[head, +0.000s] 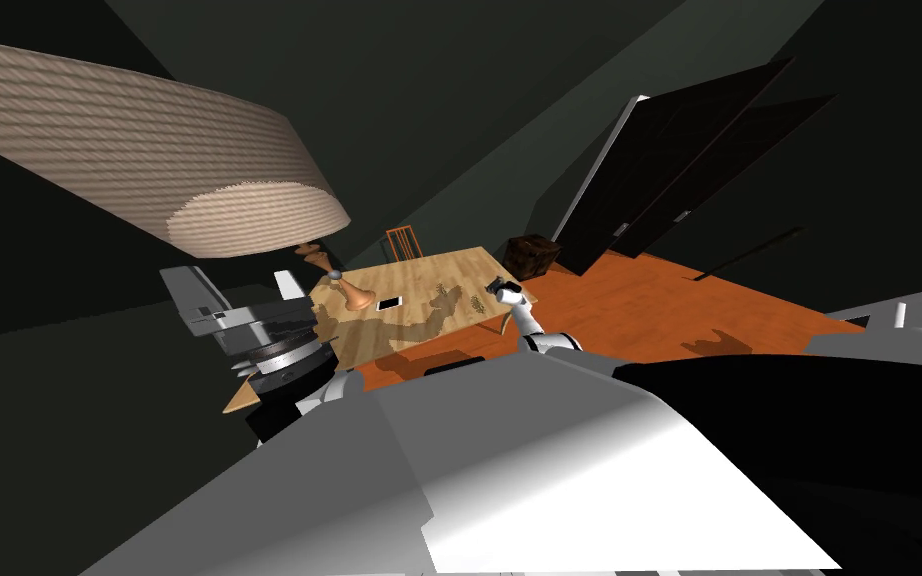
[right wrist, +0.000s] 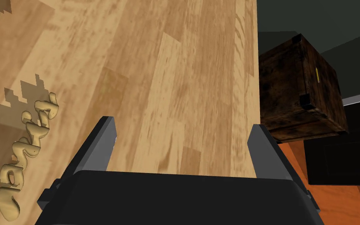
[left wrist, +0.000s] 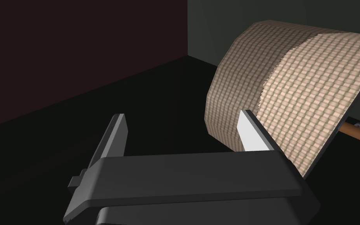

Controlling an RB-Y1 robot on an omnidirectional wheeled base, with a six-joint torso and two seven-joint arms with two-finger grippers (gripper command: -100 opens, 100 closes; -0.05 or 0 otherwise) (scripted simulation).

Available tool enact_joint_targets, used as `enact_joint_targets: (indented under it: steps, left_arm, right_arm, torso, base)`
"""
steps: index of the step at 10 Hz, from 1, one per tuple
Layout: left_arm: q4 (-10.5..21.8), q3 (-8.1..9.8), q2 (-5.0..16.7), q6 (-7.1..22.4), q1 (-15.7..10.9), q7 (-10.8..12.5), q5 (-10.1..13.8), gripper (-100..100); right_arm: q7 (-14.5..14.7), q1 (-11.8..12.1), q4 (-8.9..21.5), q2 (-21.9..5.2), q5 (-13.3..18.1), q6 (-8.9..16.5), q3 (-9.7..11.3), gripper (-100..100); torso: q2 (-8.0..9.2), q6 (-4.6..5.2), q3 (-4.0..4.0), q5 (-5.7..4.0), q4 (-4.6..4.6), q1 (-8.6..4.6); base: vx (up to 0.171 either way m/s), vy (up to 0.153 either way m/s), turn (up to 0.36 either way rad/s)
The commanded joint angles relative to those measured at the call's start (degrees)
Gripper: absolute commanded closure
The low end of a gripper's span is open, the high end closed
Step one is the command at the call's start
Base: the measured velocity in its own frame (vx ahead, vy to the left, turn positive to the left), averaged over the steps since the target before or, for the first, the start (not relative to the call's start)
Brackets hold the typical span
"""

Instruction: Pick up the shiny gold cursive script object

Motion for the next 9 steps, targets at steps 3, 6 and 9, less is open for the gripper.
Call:
enact_joint_targets:
  steps: [3,6,9]
  left_arm:
    - [0.00,0.00,0.00,0.00,0.00,0.00,0.00,0]
    - [0.00,0.00,0.00,0.00,0.00,0.00,0.00,0]
    - [0.00,0.00,0.00,0.00,0.00,0.00,0.00,0]
  right_arm:
    - [-2.16,-2.77,6.32,0.00,-1.28,2.38,-1.29,-100]
    - [-4.70,-6.12,11.71,0.06,-2.89,5.25,-3.01,-100]
    - [-5.86,-7.64,16.14,0.10,-3.65,6.54,-3.82,-100]
  torso:
    - [-0.01,0.00,-0.01,0.01,0.00,0.02]
    - [0.00,0.01,0.00,0.00,-0.01,0.02]
    - [0.01,0.01,0.00,0.00,0.00,-0.01]
  base:
    - [0.001,0.018,-0.011]
    - [0.000,0.017,-0.011]
    - [0.001,0.009,-0.006]
